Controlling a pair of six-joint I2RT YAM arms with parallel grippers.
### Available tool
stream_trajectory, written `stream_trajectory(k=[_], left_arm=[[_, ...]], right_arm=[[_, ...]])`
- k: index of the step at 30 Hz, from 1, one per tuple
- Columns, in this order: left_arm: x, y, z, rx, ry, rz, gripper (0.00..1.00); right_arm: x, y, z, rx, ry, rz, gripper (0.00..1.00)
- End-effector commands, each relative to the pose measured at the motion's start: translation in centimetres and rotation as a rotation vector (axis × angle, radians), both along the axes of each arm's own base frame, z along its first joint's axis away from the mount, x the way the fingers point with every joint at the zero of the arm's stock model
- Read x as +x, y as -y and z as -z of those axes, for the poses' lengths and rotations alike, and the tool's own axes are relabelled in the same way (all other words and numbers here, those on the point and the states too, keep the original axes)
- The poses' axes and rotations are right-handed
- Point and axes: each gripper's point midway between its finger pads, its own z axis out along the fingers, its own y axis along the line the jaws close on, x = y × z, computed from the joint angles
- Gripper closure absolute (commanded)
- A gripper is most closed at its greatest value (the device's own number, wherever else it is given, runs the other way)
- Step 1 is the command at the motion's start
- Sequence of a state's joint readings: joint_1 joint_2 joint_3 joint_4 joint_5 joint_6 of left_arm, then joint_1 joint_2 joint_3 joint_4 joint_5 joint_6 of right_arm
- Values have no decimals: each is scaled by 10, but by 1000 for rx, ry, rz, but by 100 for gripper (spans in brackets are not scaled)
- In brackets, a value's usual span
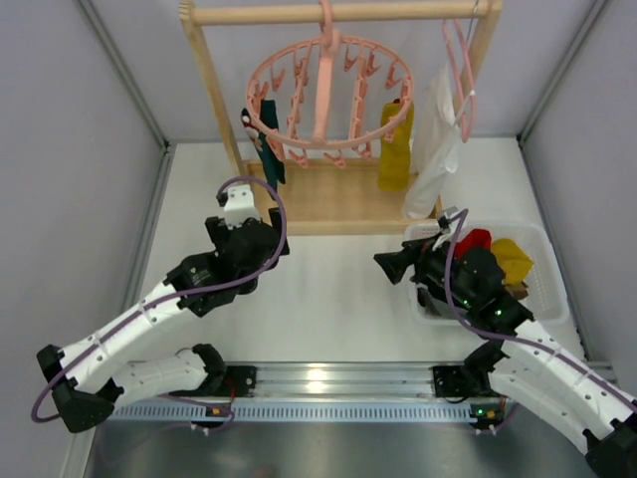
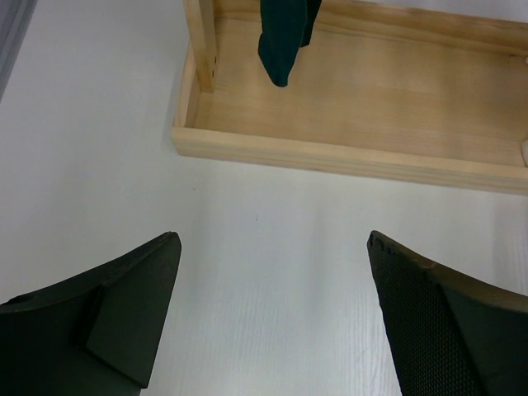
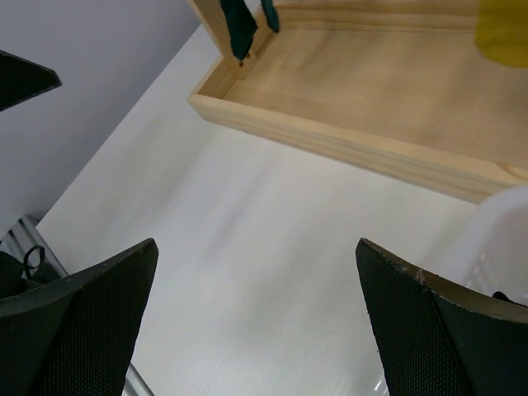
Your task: Remove the socks clipped to the hanger
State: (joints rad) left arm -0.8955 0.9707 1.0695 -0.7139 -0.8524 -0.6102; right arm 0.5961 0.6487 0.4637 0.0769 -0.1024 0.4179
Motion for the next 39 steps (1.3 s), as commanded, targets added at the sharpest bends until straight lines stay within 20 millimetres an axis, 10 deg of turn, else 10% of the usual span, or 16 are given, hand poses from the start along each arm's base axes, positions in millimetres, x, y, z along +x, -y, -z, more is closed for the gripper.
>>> stream_trajectory(k=[1, 13, 33, 39], left_arm=[[11, 10, 13, -71, 19, -12, 2], [89, 3, 90, -190, 16, 0, 2], [224, 12, 92, -82, 261, -100, 4], [239, 6, 91, -19, 283, -149, 53]], right_arm=[[-8, -14, -32, 119, 96, -90, 1], [-29, -5, -47, 204, 151, -112, 1], [-32, -13, -37, 204, 156, -160, 1], [-33, -15, -35, 205, 154, -169, 1]])
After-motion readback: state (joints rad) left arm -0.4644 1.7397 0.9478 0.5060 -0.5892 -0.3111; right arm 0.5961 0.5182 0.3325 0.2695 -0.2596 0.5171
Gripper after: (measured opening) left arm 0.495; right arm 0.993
